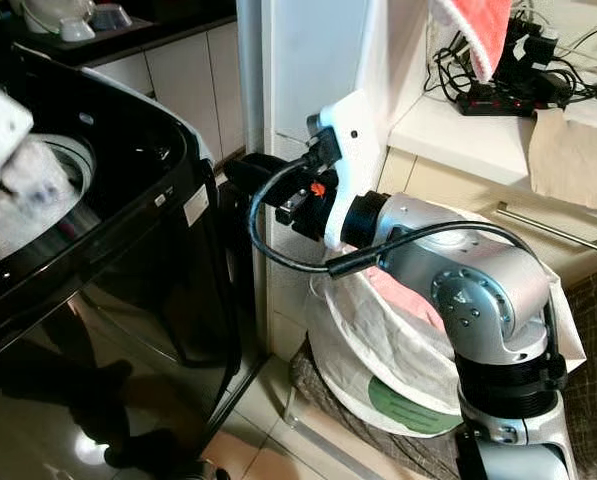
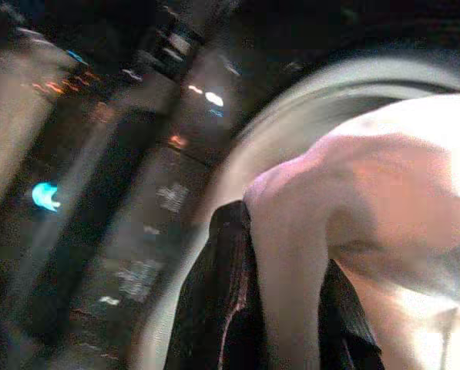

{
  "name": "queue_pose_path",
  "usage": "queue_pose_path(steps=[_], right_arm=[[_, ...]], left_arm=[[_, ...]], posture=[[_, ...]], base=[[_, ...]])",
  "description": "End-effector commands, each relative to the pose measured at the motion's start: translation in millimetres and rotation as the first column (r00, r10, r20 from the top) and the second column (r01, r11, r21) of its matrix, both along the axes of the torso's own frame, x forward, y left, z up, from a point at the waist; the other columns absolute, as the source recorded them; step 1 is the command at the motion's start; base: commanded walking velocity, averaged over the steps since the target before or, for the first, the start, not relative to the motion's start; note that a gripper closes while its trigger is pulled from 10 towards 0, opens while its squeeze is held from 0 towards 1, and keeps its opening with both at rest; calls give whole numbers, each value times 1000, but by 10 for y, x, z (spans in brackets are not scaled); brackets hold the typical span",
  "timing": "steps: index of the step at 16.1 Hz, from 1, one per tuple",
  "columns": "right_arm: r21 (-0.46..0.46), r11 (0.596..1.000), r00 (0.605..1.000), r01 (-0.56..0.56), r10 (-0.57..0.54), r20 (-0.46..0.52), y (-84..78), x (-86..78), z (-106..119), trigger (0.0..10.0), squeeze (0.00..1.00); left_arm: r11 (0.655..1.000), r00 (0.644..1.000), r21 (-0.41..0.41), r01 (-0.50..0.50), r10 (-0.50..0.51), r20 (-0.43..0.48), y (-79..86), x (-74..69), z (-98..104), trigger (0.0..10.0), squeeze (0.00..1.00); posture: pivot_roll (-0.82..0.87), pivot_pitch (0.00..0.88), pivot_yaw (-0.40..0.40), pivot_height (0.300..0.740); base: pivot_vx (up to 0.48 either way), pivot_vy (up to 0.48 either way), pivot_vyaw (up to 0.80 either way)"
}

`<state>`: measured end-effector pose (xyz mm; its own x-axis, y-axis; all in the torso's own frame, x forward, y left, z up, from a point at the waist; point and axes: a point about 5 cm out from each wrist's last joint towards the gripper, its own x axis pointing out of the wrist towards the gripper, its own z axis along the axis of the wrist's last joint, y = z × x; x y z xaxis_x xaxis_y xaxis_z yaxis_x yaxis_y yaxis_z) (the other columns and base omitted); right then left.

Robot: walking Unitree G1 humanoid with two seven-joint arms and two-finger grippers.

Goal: Clothes washing

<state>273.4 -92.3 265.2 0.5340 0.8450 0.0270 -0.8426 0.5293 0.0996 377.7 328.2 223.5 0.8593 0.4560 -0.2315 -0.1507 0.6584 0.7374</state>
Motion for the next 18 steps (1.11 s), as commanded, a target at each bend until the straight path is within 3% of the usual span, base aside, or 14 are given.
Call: queue_pose_path(steps=[1,5,8,11,12,13,14,16,17,18], right_arm=[[-8,1000,1000,4,-4,7,0,-25,-1,10000,0],[-25,1000,1000,16,-15,14,-5,-21,-26,10000,0],[-32,999,1000,23,-22,2,-3,-6,-42,10000,0],[-21,1000,1000,24,-24,-18,5,11,-58,10000,0],[-18,999,999,29,-29,-23,-1,18,-61,10000,0],[-14,999,999,33,-34,-29,-8,25,-62,10000,0],[-5,999,998,40,-40,-43,-22,41,-69,10000,0],[-6,999,997,46,-46,-55,-26,69,-86,10000,0],[-10,999,997,49,-50,-63,-19,88,-98,10000,0],[-11,999,996,51,-52,-68,-16,100,-102,10000,0]], left_arm=[[996,1000,-92,8,-6,28,-33,23,35,10000,1000],[965,999,-262,29,-20,35,-82,28,-19,10000,1000],[961,999,-276,32,-30,11,-40,-8,108,10000,1000],[965,998,-254,59,-54,26,-23,-181,301,10000,1000],[958,996,-274,89,-78,48,-55,-268,349,10000,765],[944,992,-307,119,-104,67,-102,-361,384,10000,0],[925,990,-353,139,-118,81,-157,-484,408,10000,0],[873,988,-467,140,-95,120,-179,-523,350,10000,0],[840,989,-529,121,-59,133,-172,-545,293,10000,1000],[805,987,-582,118,-31,157,-197,-574,275,10000,1000]], posture=[[-9,0,11,740],[-2,0,4,740],[5,0,-4,740],[17,0,-10,740],[21,0,-13,740],[24,0,-16,740],[30,0,-21,740],[40,0,-30,740],[39,0,-30,740],[39,0,-30,740]], base=[[0,0,0],[0,0,0],[0,0,0],[0,0,0],[0,0,0],[0,0,0],[0,0,0],[0,0,0],[0,0,0],[0,0,0]])
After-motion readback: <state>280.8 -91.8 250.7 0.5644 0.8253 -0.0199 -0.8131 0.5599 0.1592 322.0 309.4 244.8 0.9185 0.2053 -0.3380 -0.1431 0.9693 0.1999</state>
